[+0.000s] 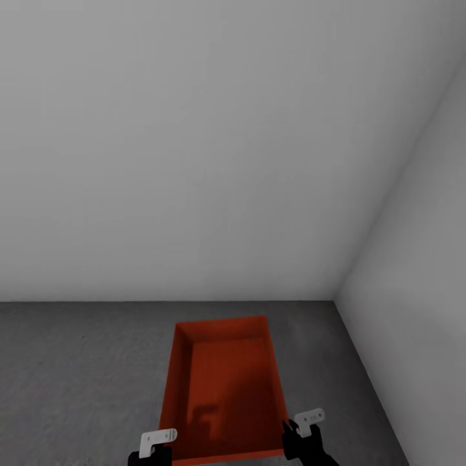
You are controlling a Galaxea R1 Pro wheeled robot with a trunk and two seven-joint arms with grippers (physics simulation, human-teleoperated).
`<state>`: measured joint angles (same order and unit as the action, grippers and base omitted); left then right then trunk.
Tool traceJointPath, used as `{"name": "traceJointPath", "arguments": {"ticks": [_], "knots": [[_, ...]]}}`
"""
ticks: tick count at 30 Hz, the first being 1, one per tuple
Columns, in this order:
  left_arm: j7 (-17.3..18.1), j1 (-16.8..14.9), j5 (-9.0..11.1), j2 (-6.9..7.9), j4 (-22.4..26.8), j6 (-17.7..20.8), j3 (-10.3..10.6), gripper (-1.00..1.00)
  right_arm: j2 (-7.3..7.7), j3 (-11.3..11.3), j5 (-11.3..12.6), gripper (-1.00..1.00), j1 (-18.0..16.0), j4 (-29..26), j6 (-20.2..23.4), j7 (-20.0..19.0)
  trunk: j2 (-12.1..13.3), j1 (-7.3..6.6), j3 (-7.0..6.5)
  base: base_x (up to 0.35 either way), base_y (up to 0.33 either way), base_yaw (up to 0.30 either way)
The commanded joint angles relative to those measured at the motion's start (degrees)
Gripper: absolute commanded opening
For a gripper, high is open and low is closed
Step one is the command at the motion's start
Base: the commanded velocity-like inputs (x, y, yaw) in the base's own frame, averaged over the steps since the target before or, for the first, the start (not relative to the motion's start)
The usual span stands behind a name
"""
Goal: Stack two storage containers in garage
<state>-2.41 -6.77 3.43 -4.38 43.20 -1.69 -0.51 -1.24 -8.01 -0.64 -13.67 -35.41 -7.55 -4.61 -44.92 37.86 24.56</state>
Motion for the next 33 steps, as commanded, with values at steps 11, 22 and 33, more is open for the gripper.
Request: {"name": "traceJointPath", "arguments": {"ticks": [11,22,33], "knots": [[0.26,-0.01,0.36,-0.63,-0.19,0.01,-0.46,-1.00,-3.42,0.80,0.52,-1.00,-0.04,-0.45,-3.26,-0.40,-0.05,0.00,1.06,0.000,-0.153,0.000],[0.30,0.00,0.35,-0.63,-0.21,-0.07,-0.45,-1.00,-3.42,0.78,0.53,-1.00,-0.04,-0.45,-3.26,-0.40,-0.05,0.00,2.05,0.000,-0.042,0.000],[0.30,0.00,0.35,-0.63,-0.22,-0.15,-0.44,-1.00,-3.42,0.80,0.53,-1.00,-0.04,-0.45,-3.26,-0.48,-0.05,0.00,3.06,0.000,0.000,0.000]]}}
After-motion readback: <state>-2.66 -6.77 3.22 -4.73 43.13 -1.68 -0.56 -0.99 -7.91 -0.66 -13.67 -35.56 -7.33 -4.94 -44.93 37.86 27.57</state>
